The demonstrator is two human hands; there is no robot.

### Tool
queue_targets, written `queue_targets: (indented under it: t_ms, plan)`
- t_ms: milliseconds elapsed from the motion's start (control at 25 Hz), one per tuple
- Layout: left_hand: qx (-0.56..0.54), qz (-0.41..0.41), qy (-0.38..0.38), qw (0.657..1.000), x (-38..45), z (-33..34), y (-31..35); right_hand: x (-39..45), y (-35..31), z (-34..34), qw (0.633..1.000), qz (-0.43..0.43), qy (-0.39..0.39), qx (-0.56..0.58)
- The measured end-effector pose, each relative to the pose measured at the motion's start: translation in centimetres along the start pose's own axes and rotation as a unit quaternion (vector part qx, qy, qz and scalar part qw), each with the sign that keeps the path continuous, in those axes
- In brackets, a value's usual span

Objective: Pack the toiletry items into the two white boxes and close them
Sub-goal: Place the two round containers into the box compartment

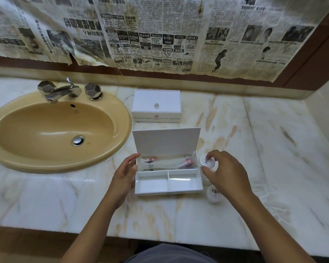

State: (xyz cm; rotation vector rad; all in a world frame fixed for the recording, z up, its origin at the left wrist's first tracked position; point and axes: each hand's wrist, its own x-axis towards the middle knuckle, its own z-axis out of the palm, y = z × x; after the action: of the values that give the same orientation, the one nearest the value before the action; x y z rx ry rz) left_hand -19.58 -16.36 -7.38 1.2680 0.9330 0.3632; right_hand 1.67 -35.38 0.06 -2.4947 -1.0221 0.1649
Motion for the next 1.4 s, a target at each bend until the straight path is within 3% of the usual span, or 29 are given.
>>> queue_targets:
  t_ms: [80,280,520,1160,1240,1400]
  plan:
    - [-0.002,0.002,0.003,1.000,-0.1,0.1,0.1,-0.5,-3.1,-0.4,0.998,-0.039,-0.017,0.038]
    - [-0.012,0.008,0.005,1.000,-0.2,0.2,0.3,-1.5,-9.4,2.9,0.976,-0.127,-0.176,0.028]
    - [-0.006,0.012,0.000,1.000,-0.1,0.1,0.2,-0.3,-11.0,6.9,0.961,-0.097,-0.258,-0.020]
    - [0.015,0.035,-0.009,0.999,0.4,-0.5,-0.9,0.0,-12.1,8.9,0.939,-0.108,-0.317,-0.083]
    - [0.018,0.037,-0.009,0.999,0.5,-0.6,-0.9,-0.1,-11.9,8.2,0.946,-0.111,-0.298,-0.060]
    - [-0.006,0.017,-0.009,1.000,0.3,-0.3,-0.7,-0.6,-9.4,4.8,0.979,-0.067,-0.177,0.069]
